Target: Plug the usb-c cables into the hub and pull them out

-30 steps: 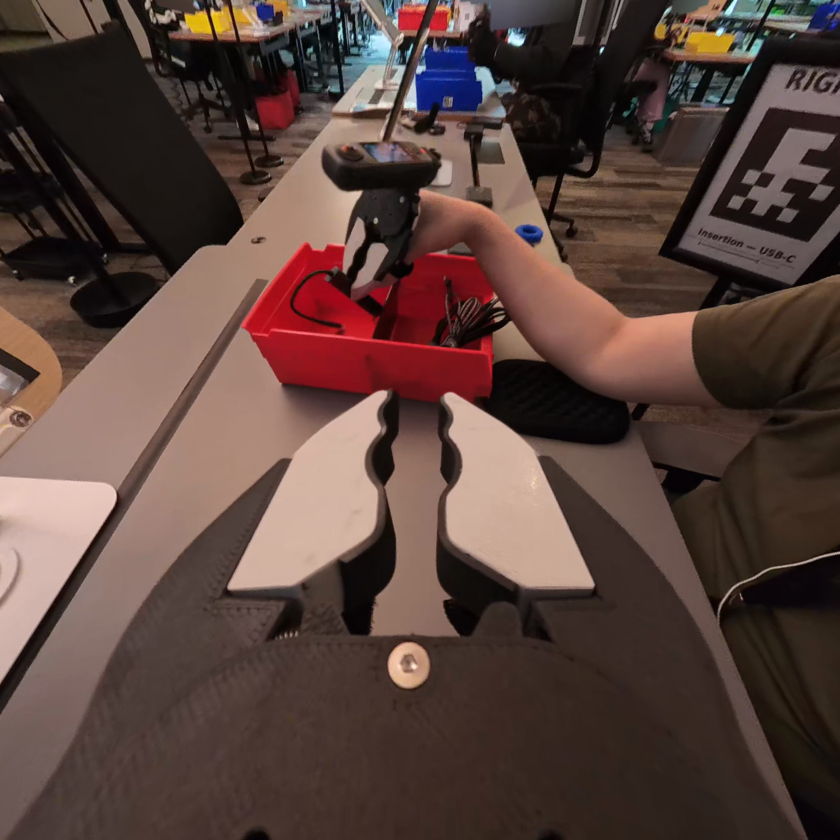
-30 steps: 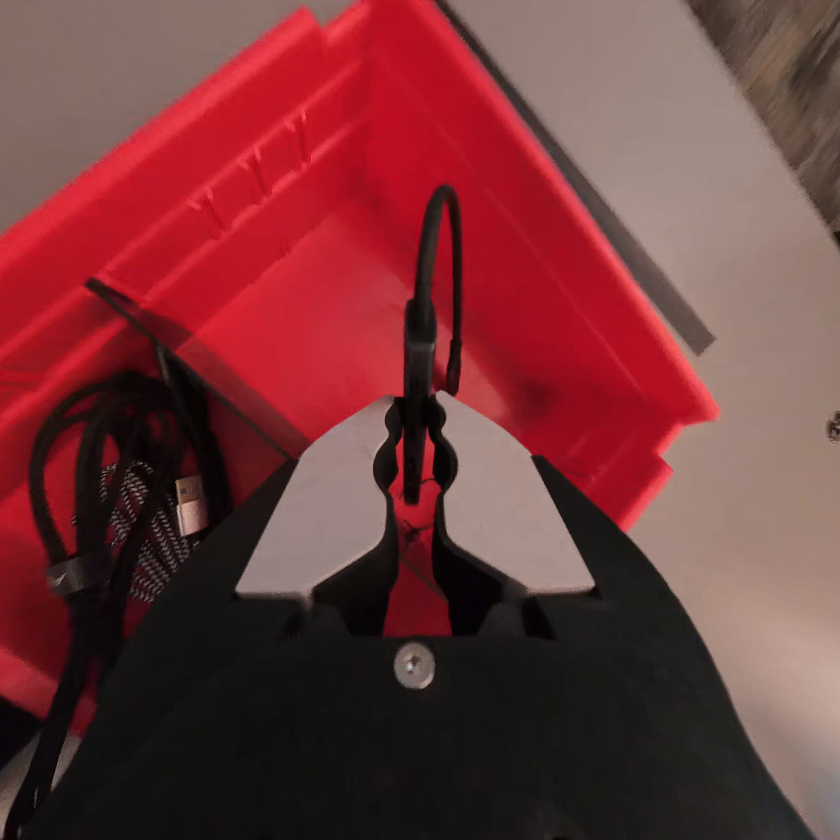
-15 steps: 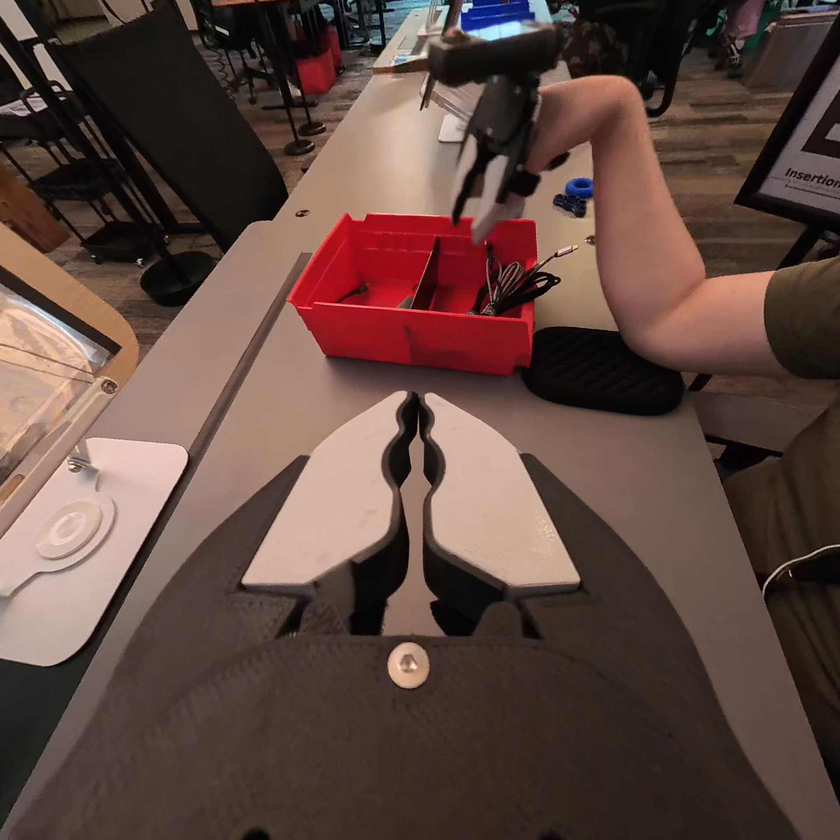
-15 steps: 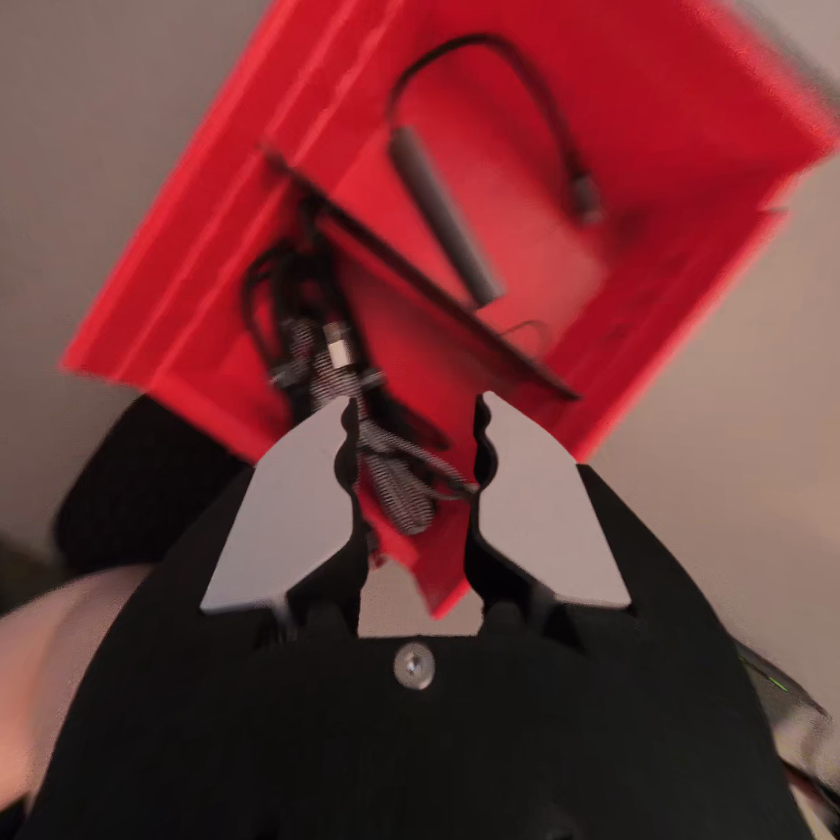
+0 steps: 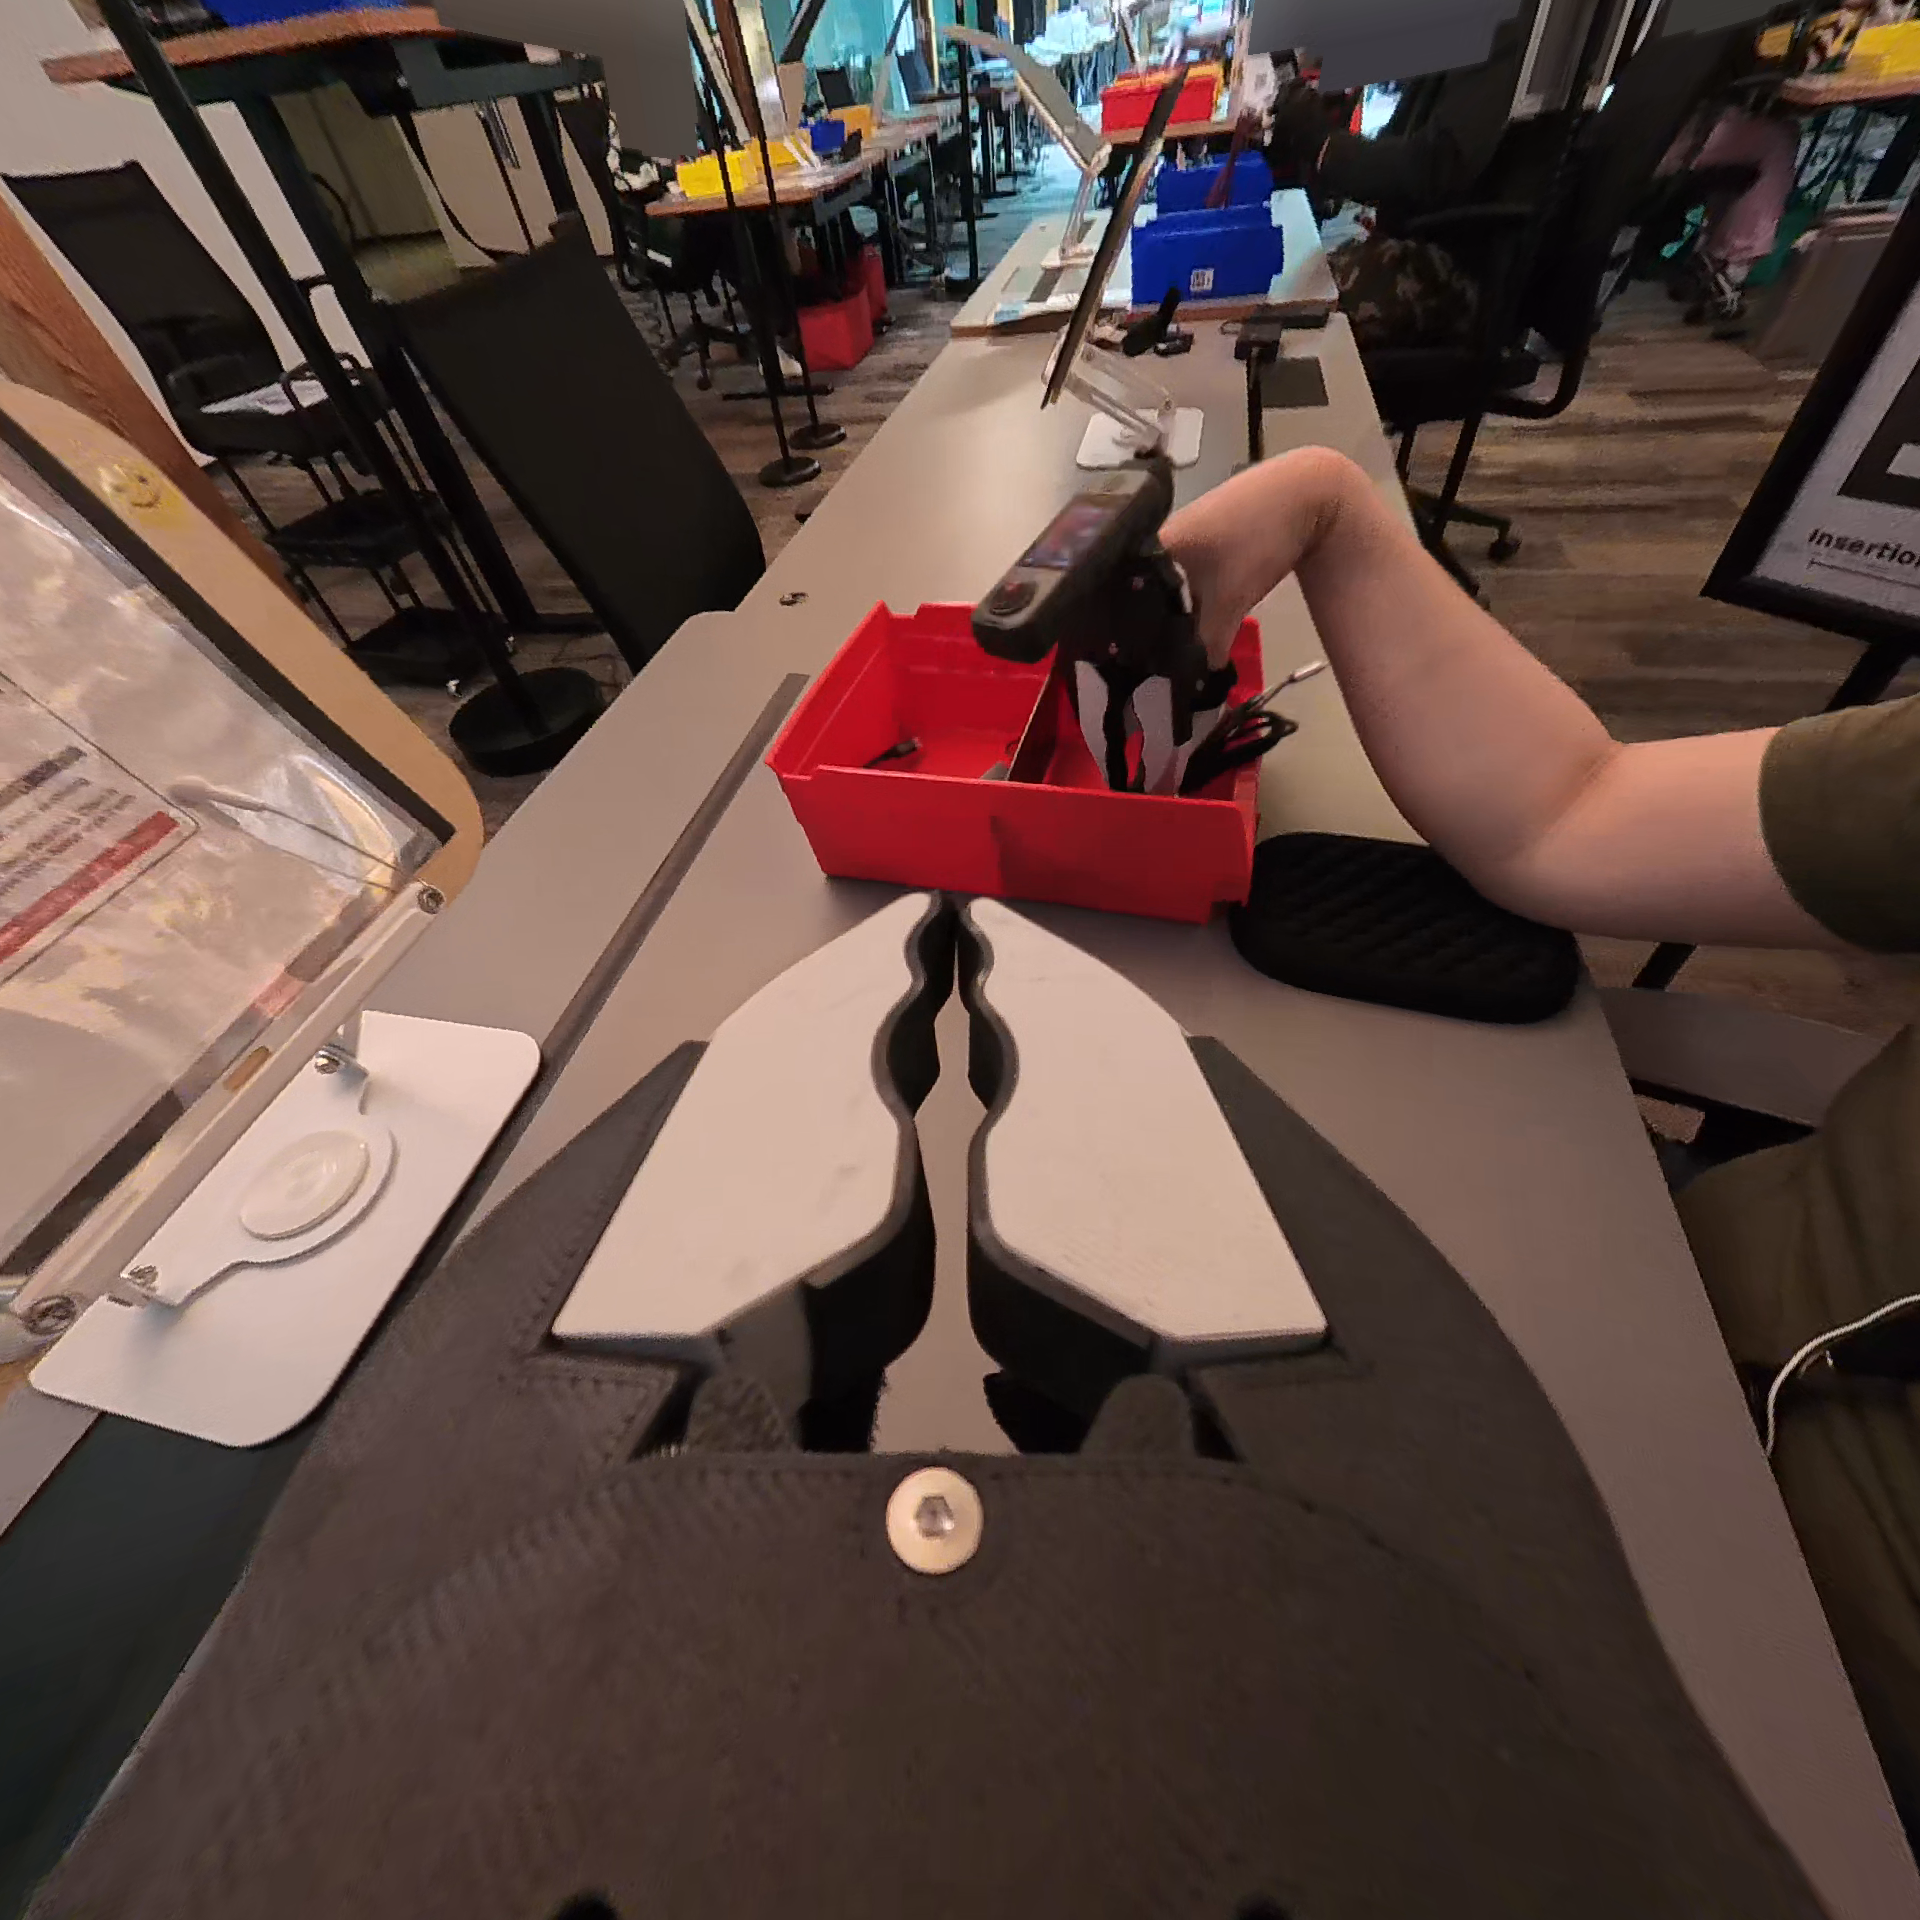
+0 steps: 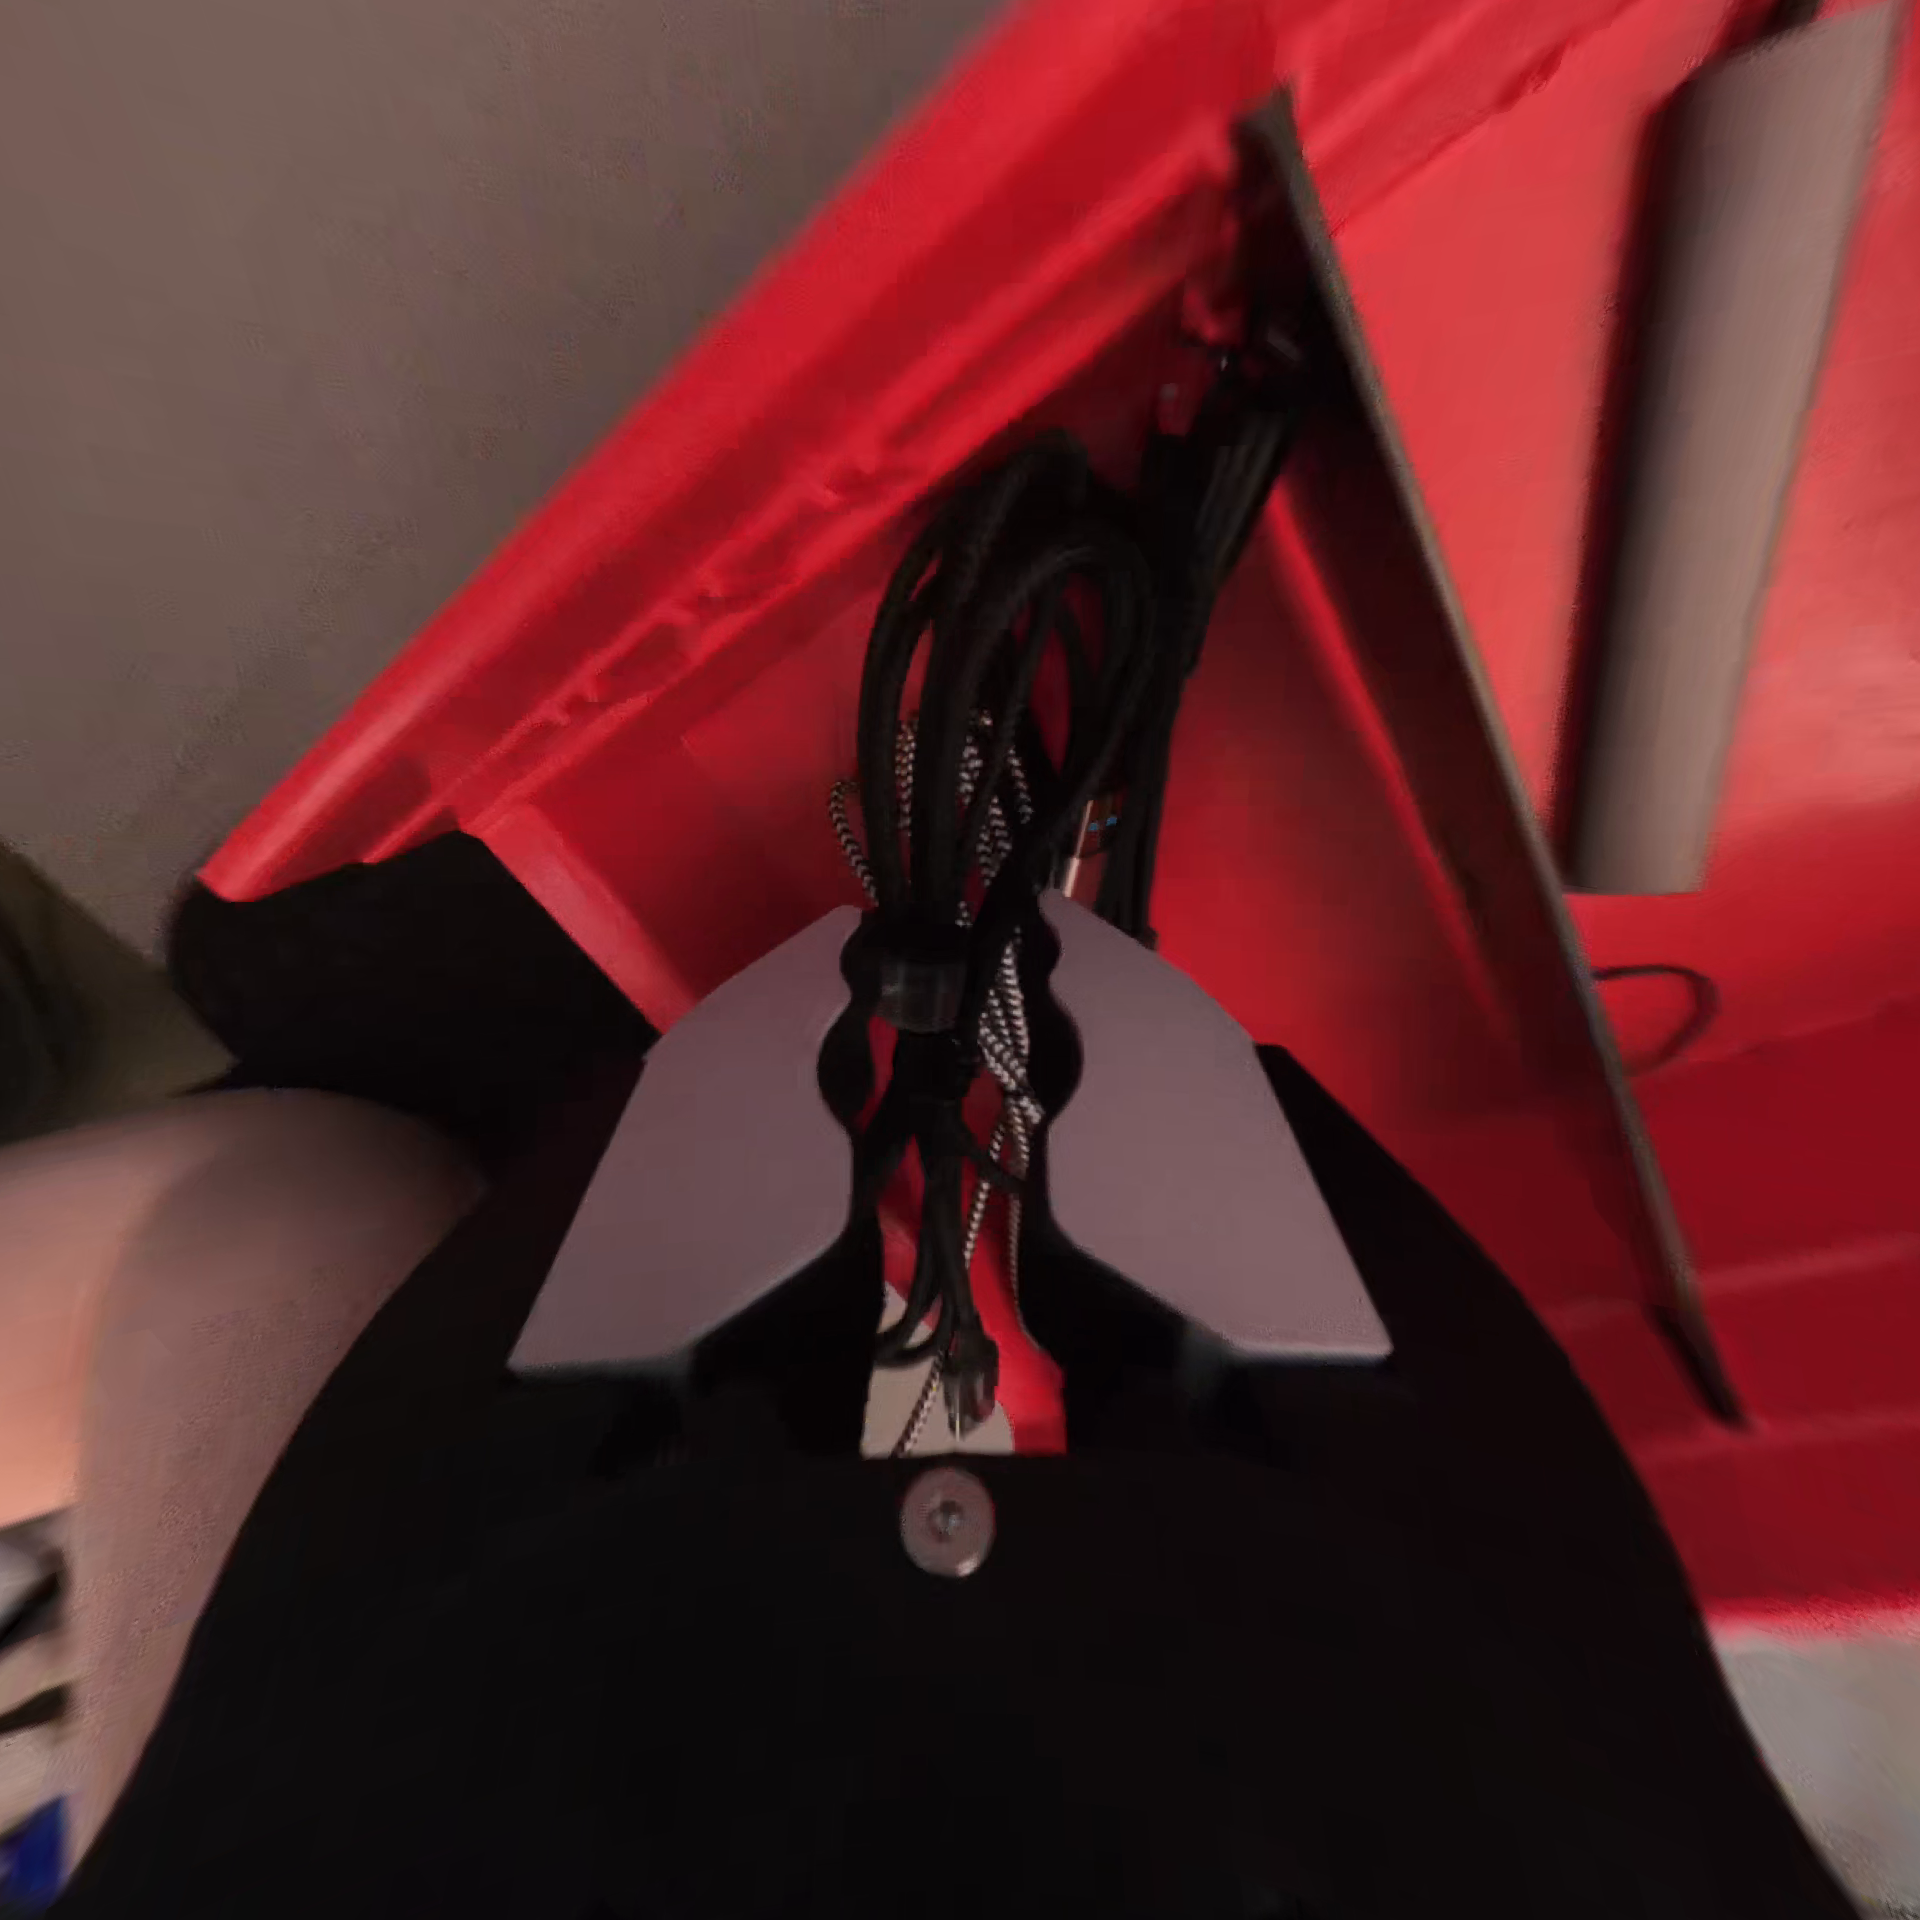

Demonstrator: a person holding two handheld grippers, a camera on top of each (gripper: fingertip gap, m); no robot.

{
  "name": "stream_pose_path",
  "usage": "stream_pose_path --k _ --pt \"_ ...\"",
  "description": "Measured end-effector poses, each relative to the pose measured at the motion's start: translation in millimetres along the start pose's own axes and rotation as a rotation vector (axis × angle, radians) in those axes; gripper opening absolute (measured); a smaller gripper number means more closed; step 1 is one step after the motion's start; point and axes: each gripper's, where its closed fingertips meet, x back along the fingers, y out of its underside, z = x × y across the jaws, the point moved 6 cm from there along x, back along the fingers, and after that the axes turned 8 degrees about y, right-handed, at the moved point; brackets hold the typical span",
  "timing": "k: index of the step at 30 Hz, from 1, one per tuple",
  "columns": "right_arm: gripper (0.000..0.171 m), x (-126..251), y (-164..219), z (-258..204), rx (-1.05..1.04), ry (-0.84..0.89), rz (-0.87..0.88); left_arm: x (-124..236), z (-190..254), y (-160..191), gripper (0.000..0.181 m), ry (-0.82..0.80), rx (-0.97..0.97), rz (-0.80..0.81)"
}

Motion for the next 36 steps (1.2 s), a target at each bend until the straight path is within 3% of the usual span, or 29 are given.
stream_pose_path --k 5,7,11,16,19,24,27,30,36 --pt "0.022 30 -12 -2 0.281 0.354 0.112 13 2 -6 0.000 0.004 0.014 0.054" --pt "0.022 21 -12 1 0.312 0.327 0.128 16 2 -6 0.000 -0.008 0.012 0.058" --pt "0.026 -9 -9 12 0.178 0.096 0.111 23 0 -7 0.000 -0.041 0.020 0.075" --pt "0.035 2 -8 12 0.039 0.049 0.212 37 -3 -7 0.000 -0.063 0.037 0.089" --pt "0.044 16 -1 17 0.003 0.133 0.233 54 -3 -7 0.000 -0.095 0.039 0.102" --pt "0.050 57 -6 13 0.087 0.418 0.299 93 0 -11 0.000 -0.170 0.038 0.181" --pt "0.050 90 -26 7 0.143 0.619 0.422 116 2 -10 0.000 -0.221 0.034 0.221" --pt "0.052 136 -58 11 0.052 0.838 0.671 137 4 -11 0.000 -0.286 0.021 0.281" --pt "0.082 186 -97 -4 -0.164 0.695 1.231 160 6 -6 0.000 -0.395 0.059 0.280"
